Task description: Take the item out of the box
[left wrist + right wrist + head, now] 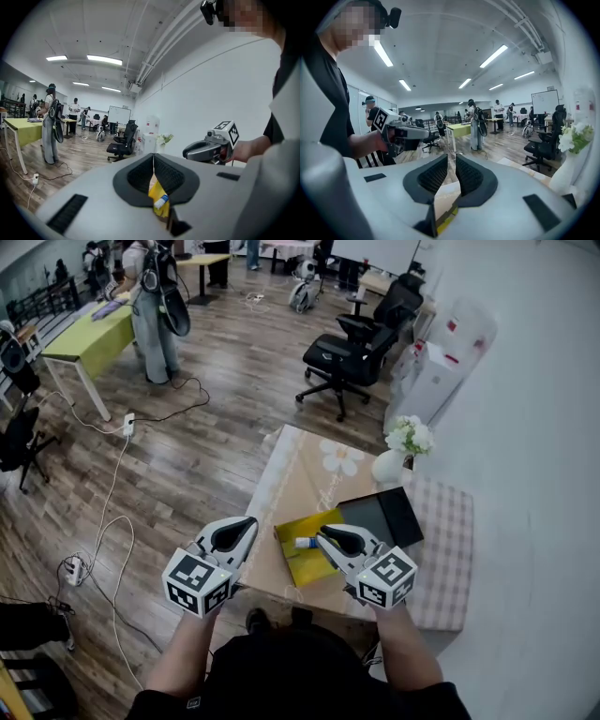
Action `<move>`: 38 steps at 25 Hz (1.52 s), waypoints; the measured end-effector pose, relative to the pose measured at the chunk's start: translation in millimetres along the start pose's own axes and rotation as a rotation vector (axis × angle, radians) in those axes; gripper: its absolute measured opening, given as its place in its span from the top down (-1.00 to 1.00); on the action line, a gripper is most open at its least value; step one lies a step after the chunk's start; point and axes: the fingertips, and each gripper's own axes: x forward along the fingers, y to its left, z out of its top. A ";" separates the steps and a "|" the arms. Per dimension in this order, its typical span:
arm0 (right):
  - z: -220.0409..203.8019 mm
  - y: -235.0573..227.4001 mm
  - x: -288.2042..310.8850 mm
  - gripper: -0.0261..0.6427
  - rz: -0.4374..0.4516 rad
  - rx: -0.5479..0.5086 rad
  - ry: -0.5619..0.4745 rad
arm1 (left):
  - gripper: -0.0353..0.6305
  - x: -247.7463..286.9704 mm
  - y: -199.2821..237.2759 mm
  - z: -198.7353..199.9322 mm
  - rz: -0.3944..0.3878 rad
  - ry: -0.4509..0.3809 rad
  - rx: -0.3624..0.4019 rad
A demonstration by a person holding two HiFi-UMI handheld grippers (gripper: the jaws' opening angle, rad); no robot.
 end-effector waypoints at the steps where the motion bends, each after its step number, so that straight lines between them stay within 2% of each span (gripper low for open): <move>1: -5.5 -5.4 1.9 0.80 0.006 -0.011 0.023 | 0.85 4.7 -0.6 0.6 0.000 0.002 0.000; 8: -49.6 -41.4 14.0 0.80 0.050 -0.044 0.154 | 0.85 31.1 -0.1 -12.3 0.037 0.046 -0.023; 16: -107.1 -58.7 38.9 0.78 0.128 -0.089 0.324 | 0.85 46.3 6.6 -37.3 0.070 0.094 -0.075; 19: -131.0 -62.4 49.1 0.55 0.168 -0.078 0.392 | 0.85 49.8 8.5 -46.1 0.074 0.109 -0.088; 20: -138.9 -63.5 52.2 0.53 0.175 -0.085 0.418 | 0.85 50.4 9.2 -49.1 0.076 0.114 -0.093; 24: -170.9 -65.8 61.3 0.50 0.195 -0.180 0.538 | 0.85 49.1 13.2 -60.1 0.090 0.129 -0.111; 32: -219.8 -66.1 71.3 0.42 0.257 -0.267 0.725 | 0.85 38.4 18.1 -67.4 0.121 0.140 -0.129; 38: -253.1 -74.6 74.3 0.38 0.261 -0.424 0.899 | 0.85 23.9 20.6 -75.7 0.151 0.139 -0.152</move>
